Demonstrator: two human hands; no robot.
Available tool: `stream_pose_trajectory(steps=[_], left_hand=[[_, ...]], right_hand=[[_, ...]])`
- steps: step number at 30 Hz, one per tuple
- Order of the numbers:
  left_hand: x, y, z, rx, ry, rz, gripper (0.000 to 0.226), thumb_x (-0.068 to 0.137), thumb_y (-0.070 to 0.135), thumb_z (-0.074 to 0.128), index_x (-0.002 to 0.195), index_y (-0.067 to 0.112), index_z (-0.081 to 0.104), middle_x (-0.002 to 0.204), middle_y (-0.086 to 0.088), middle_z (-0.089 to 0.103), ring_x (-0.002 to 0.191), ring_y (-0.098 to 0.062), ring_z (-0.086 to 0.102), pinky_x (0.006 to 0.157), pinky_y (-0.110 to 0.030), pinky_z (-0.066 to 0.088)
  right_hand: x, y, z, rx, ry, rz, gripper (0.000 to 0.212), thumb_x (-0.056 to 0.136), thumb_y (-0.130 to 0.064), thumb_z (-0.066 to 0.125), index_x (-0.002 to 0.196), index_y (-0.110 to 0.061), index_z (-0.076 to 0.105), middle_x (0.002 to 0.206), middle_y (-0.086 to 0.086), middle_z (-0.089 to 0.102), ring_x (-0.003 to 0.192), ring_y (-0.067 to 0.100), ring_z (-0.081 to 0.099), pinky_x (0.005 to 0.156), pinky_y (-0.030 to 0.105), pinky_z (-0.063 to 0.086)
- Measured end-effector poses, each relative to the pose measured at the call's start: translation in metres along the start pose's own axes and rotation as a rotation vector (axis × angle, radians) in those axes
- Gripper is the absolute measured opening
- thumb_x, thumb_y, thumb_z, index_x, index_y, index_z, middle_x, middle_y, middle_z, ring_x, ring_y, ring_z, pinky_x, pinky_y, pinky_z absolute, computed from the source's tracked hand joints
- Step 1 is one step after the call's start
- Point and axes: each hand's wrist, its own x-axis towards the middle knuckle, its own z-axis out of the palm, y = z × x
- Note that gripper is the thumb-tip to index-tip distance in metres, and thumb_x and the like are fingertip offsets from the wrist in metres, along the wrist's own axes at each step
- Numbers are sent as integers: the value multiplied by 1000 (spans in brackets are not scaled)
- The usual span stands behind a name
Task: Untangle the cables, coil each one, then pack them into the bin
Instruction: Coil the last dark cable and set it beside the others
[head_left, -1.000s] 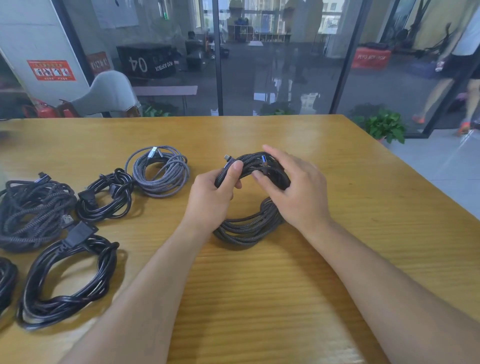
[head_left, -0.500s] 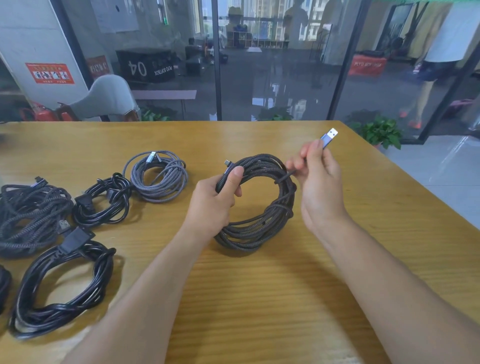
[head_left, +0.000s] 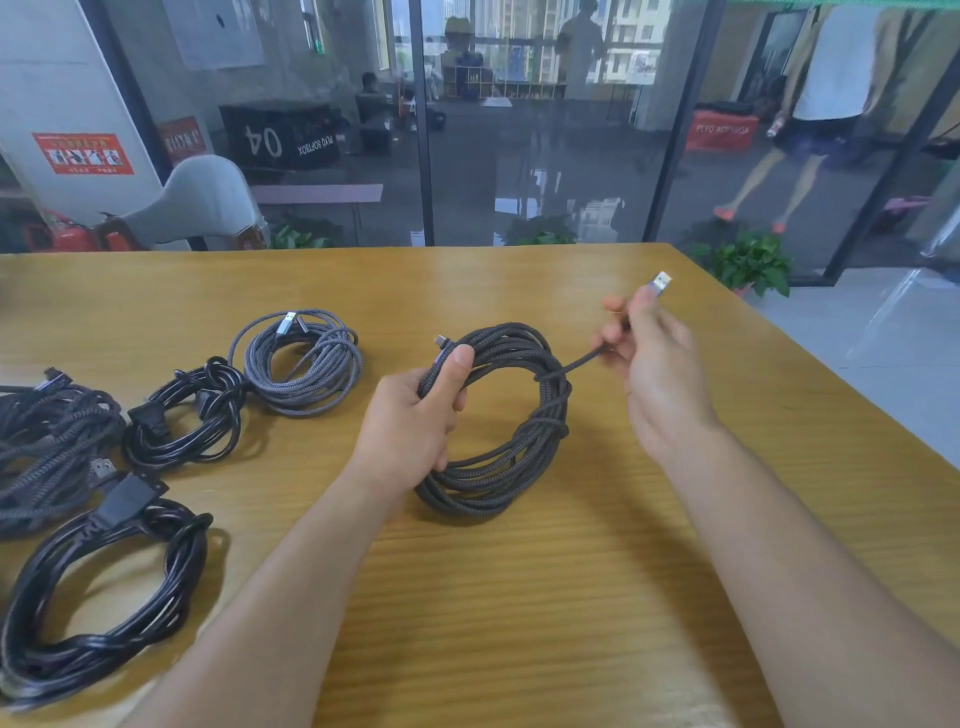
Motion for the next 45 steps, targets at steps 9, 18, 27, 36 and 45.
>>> stream_pose_trajectory(steps=[9,18,27,36,45], left_hand=[[-1,2,-1,-9,9,18,57,94,66,54,76,12,54,55,5,32,47,-17,28,45,-29,33],[-1,2,-3,-18,35,0,56,97,64,53,77,11,54,53,6,33,45,-16,29,46,-29,35],[1,2,-7,-7,64,25,58,97,65,53,78,10,55,53,8,33,46,-16,28,45,-30,33],[-1,5,-6,-51,55,20,60,99,67,47,81,10,56,53,8,32,45,-14,27,46,-30,31],[-2,7,-3,-229,43,90,38,114,30,28,115,18,63,78,-5,60,49,-18,42,58,-38,48]], right_hand=[[3,21,-8,-574,140,-276,36,95,-48,71,110,-21,55,52,-8,51,46,7,44,60,29,42],[-14,21,9,-1170,-144,-513,70,102,-69,24,119,-24,75,113,-9,75,107,16,65,76,28,41],[-20,33,13,-685,-438,-37,27,86,-51,79,103,-30,76,95,-15,78,91,7,73,93,40,57],[-33,33,30,-404,-430,76,46,107,-47,49,103,-6,68,87,9,79,80,21,73,79,31,55],[-29,23,28,-468,-293,4,52,105,-54,49,94,-7,69,66,3,72,60,11,65,59,17,48]])
